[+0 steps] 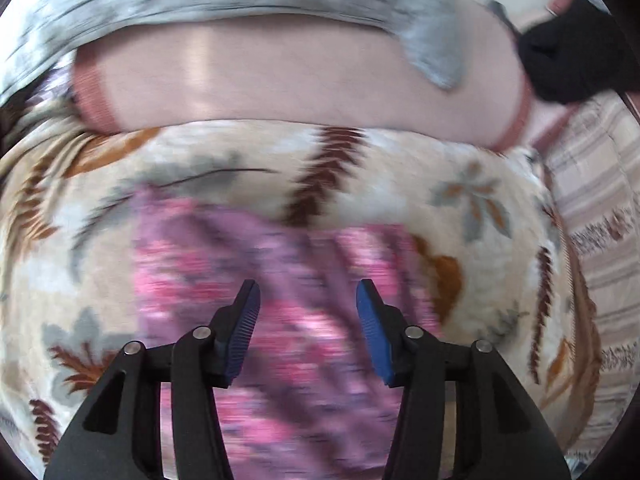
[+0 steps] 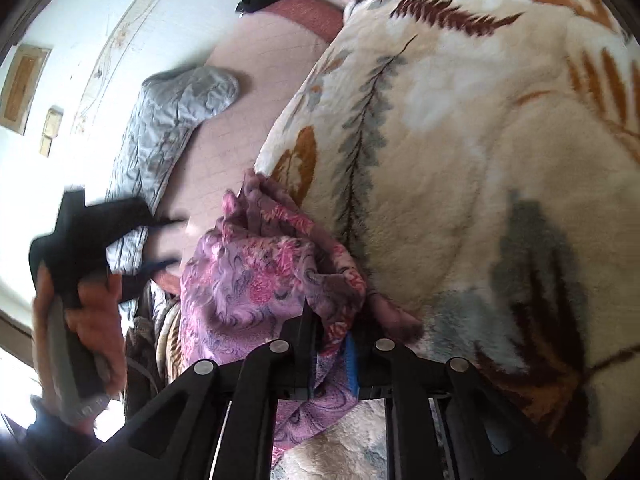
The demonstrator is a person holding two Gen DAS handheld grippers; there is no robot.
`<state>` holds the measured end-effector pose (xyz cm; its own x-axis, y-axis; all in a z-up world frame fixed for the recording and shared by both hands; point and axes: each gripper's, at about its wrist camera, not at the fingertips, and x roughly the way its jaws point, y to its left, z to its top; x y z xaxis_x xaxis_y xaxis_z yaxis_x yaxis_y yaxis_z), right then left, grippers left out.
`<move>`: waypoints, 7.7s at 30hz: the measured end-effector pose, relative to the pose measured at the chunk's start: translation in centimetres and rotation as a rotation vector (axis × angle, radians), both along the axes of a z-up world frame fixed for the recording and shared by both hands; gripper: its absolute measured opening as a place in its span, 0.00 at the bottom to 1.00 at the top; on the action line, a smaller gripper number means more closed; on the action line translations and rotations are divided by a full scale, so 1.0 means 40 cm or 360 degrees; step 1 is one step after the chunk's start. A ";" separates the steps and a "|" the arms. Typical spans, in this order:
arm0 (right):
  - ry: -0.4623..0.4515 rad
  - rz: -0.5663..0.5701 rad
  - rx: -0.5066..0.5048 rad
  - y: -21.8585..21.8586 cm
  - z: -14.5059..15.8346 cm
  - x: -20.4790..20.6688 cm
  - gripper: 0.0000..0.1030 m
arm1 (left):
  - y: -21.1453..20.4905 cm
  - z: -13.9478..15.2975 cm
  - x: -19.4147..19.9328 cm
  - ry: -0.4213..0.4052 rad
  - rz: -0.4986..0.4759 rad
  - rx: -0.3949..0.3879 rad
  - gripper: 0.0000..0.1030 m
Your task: Fold small clothes
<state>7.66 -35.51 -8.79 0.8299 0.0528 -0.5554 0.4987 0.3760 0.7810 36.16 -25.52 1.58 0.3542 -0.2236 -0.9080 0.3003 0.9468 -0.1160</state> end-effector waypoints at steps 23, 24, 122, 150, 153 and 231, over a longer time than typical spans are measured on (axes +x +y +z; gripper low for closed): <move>0.0112 0.0891 -0.0417 -0.024 0.090 0.562 0.05 | 0.352 -0.113 -0.029 0.0240 0.0120 -0.0497 0.47; 0.0072 0.0889 -0.0513 -0.020 0.114 0.556 0.04 | 0.343 -0.113 -0.025 0.0220 0.0110 -0.0487 0.47; 0.0183 0.0776 -0.0753 -0.085 0.086 0.682 0.03 | 0.271 -0.160 0.113 0.0142 0.0069 -0.0326 0.64; 0.0027 0.1120 -0.0747 -0.002 0.082 0.508 0.14 | 0.308 -0.178 -0.128 0.0087 -0.0045 -0.0327 0.69; 0.0063 0.0981 -0.0763 -0.063 0.104 0.480 0.28 | 0.335 -0.132 -0.136 0.0116 -0.0071 -0.0385 0.67; -0.0116 0.0916 -0.0547 0.361 0.147 0.017 0.41 | 0.863 -0.029 -0.602 0.0058 0.0239 -0.0587 0.41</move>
